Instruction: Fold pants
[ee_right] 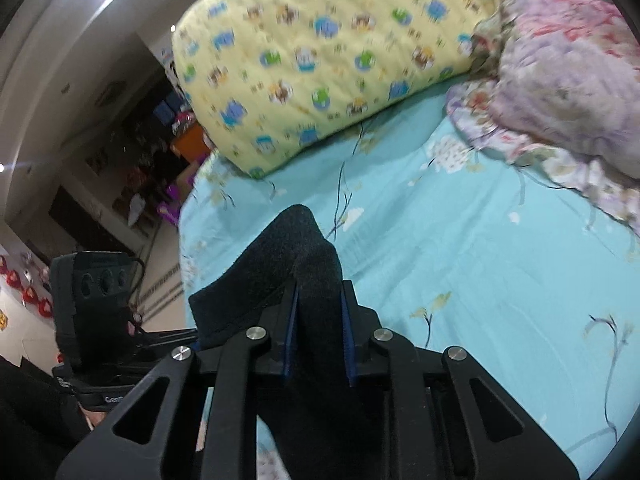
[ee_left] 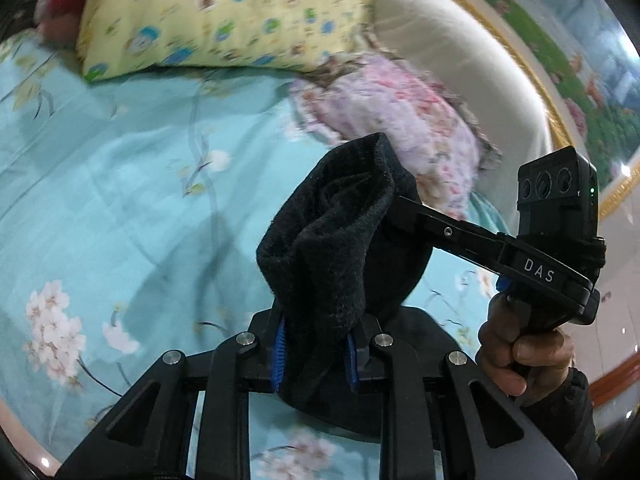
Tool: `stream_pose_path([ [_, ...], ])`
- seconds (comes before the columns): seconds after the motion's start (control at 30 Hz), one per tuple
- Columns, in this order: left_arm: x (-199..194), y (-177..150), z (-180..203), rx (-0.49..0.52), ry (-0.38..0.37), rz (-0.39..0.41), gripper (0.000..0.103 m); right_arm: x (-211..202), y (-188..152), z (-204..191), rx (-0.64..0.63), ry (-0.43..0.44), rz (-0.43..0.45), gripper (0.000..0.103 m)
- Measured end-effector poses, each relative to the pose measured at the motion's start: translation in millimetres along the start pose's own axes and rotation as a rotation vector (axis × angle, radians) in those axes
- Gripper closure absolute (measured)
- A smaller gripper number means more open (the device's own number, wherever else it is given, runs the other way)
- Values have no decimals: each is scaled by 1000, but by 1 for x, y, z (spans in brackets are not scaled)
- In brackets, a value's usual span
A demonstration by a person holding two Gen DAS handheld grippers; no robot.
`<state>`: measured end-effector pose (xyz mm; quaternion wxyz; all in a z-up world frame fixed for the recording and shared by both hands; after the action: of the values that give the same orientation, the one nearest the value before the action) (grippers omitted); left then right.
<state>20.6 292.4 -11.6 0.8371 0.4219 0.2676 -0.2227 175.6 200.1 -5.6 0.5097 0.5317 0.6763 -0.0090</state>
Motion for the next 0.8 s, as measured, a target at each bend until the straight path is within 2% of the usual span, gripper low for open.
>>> stream_pose_path([
  [0.33,-17,-6,76,130,-82,2,81,-79,-20,2,39,2,139,84],
  [0.8,-4,-50,199,344,-213,-72,80,-190,-86,43,185,-18,344,84],
])
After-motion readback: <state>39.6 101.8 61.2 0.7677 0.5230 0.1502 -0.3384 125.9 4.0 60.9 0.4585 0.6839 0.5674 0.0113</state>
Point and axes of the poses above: each gripper's, at about its wrist camera, not at the fingertips, and x roughly the way its jaws point, z to its right, y to its top, the point moved 5 cm from there along x, roughly the way its jaws point, and after that the axes turned 5 degrees about x, right-handed, at the moved point
